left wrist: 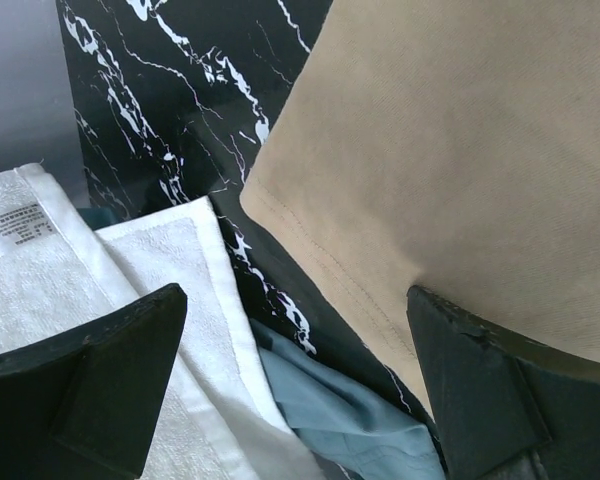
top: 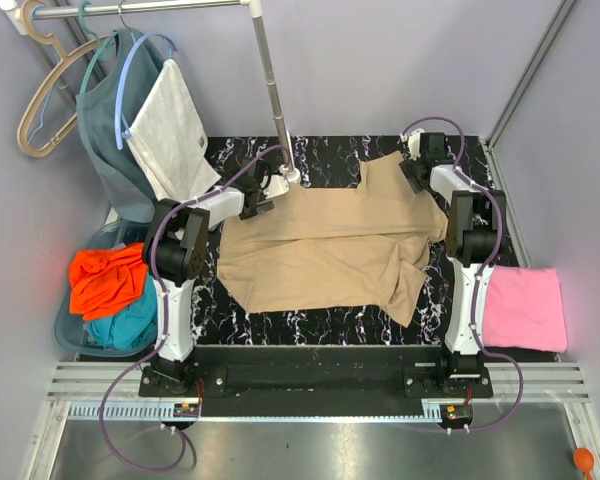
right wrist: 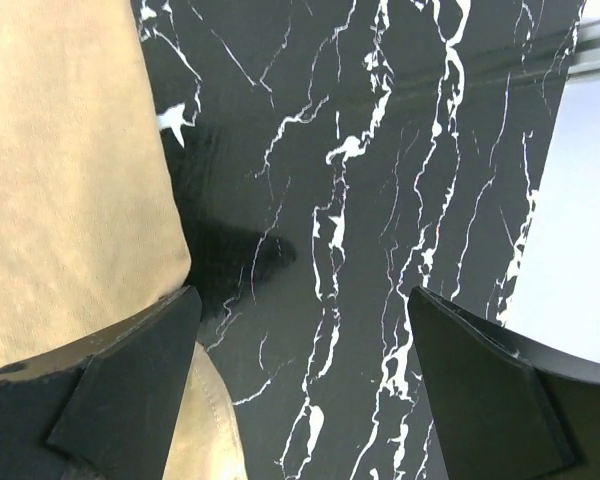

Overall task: Fold and stack the t-shirts
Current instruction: Flatten the tshirt out

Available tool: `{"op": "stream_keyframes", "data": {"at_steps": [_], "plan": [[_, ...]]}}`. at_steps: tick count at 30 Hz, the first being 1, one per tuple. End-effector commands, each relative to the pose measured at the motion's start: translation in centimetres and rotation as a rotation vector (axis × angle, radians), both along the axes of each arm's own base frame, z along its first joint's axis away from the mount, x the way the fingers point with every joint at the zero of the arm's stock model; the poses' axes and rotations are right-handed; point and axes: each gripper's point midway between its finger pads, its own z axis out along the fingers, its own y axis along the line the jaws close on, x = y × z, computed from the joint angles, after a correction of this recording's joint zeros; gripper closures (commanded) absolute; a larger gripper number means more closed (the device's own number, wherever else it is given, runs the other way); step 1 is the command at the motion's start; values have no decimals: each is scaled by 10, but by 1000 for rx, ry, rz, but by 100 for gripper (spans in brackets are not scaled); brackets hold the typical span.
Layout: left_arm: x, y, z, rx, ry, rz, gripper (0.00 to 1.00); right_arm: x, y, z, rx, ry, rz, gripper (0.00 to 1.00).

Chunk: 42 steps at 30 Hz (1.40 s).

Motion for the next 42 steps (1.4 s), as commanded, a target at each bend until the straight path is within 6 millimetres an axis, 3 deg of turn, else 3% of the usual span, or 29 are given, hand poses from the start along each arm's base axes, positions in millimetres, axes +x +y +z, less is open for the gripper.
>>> {"op": "stream_keyframes", "data": {"at_steps": [1, 9, 13, 18, 24, 28, 32, 36, 42], "plan": [[10, 4, -2, 21, -13, -11, 1, 5, 0, -7, -58, 10, 4, 6], [17, 11, -12, 57, -6, 2, 1, 13, -16, 13, -156, -32, -14, 6], [21, 12, -14, 55, -6, 9, 1, 20, -18, 43, -165, -96, -23, 6], [23, 10, -12, 43, -11, 11, 1, 22, 1, 85, -53, -163, -3, 5], [21, 9, -13, 37, -7, 12, 1, 22, 31, 100, 52, -184, 44, 5], [21, 10, -14, 37, -5, 13, 1, 24, 48, 95, 86, -174, 77, 5], [19, 10, -15, 39, -1, 12, 1, 27, 60, 75, 105, -136, 97, 5], [17, 12, -14, 43, -1, 12, 1, 30, 65, 44, 115, -89, 101, 5], [17, 12, -16, 49, 0, 6, 1, 39, 62, 20, 95, -67, 88, 5]]}}
